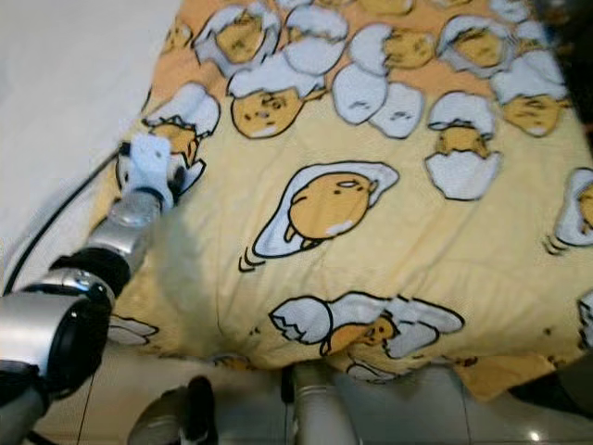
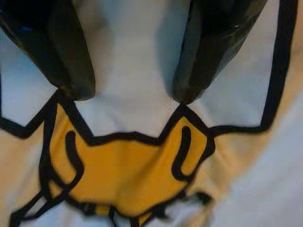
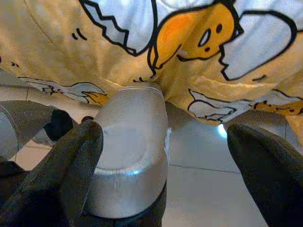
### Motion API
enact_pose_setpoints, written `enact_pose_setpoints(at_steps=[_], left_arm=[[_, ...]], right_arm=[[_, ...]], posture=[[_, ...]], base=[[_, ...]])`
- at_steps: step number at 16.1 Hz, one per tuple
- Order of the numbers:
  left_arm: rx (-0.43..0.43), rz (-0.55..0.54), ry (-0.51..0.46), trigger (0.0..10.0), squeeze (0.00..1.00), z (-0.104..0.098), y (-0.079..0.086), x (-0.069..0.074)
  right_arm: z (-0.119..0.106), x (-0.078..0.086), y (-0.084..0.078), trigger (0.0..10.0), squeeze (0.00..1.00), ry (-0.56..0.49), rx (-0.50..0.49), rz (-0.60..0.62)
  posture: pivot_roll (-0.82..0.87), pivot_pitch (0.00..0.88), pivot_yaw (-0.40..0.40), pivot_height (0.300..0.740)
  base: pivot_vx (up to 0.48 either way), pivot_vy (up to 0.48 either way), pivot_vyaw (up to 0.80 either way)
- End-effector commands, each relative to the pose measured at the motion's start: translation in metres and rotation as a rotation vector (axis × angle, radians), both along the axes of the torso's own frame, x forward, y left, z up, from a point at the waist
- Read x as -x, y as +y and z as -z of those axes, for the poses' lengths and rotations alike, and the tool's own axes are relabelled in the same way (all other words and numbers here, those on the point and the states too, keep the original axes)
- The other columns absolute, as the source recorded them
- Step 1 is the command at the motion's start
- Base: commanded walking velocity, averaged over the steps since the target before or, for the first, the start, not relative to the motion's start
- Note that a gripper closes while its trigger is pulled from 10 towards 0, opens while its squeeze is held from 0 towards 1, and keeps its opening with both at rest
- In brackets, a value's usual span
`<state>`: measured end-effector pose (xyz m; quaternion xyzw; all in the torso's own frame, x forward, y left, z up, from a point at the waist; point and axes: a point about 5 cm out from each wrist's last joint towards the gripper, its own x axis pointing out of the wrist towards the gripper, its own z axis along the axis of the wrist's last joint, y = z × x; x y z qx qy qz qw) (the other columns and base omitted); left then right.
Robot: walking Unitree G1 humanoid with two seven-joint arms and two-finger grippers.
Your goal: Clean up the room
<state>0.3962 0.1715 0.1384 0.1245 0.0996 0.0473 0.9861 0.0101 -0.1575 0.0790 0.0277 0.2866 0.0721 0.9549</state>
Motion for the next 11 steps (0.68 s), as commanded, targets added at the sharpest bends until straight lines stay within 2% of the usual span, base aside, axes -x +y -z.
enact_pose_setpoints(at_steps=[1, 3, 4, 6, 7, 8, 9, 10, 11], left_arm=[[0.053, 0.005, 0.097, 10.0, 0.00, 0.027, -0.003, 0.011], [0.149, 0.045, 0.129, 10.0, 0.00, 0.037, -0.012, 0.015], [0.147, 0.055, 0.132, 10.0, 0.00, 0.038, -0.013, 0.016], [0.060, 0.160, 0.230, 10.0, 0.00, 0.067, -0.018, 0.033], [0.034, 0.179, 0.255, 10.0, 0.00, 0.075, -0.017, 0.038], [-0.021, 0.193, 0.288, 10.0, 0.00, 0.084, -0.013, 0.045], [-0.082, 0.158, 0.378, 10.0, 0.00, 0.108, 0.008, 0.064], [-0.116, 0.164, 0.458, 10.0, 0.00, 0.128, 0.017, 0.083], [-0.125, 0.176, 0.478, 10.0, 0.00, 0.133, 0.018, 0.088]], right_arm=[[-0.001, 0.002, -0.001, 10.0, 0.00, 0.021, -0.001, 0.003], [-0.001, 0.000, 0.002, 10.0, 0.00, 0.024, -0.010, 0.001], [0.000, 0.000, 0.003, 10.0, 0.00, 0.025, -0.011, 0.001], [0.003, 0.001, 0.005, 10.0, 0.00, 0.037, -0.019, -0.005], [0.004, 0.002, 0.006, 10.0, 0.00, 0.040, -0.021, -0.007], [0.005, 0.002, 0.006, 10.0, 0.00, 0.044, -0.022, -0.008], [0.008, 0.001, 0.008, 10.0, 0.00, 0.055, -0.034, -0.023], [0.010, 0.001, 0.009, 10.0, 0.00, 0.062, -0.040, -0.038], [0.011, 0.000, 0.010, 10.0, 0.00, 0.064, -0.041, -0.042]], posture=[[-0.37, 0.407, -0.074, 0.740], [-0.37, 0.404, -0.068, 0.740], [-0.36, 0.401, -0.065, 0.740], [-0.35, 0.397, -0.054, 0.740], [-0.35, 0.397, -0.054, 0.740], [-0.34, 0.393, -0.052, 0.740], [-0.32, 0.390, -0.051, 0.740], [-0.30, 0.382, -0.052, 0.740], [-0.30, 0.382, -0.052, 0.740]], base=[[0.000, 0.000, 0.00], [0.000, 0.000, 0.00], [0.000, 0.000, 0.00], [0.000, 0.000, 0.00], [0.000, 0.000, 0.00], [0.000, 0.000, 0.00], [0.000, 0.000, 0.00], [0.000, 0.000, 0.00], [0.000, 0.000, 0.00]])
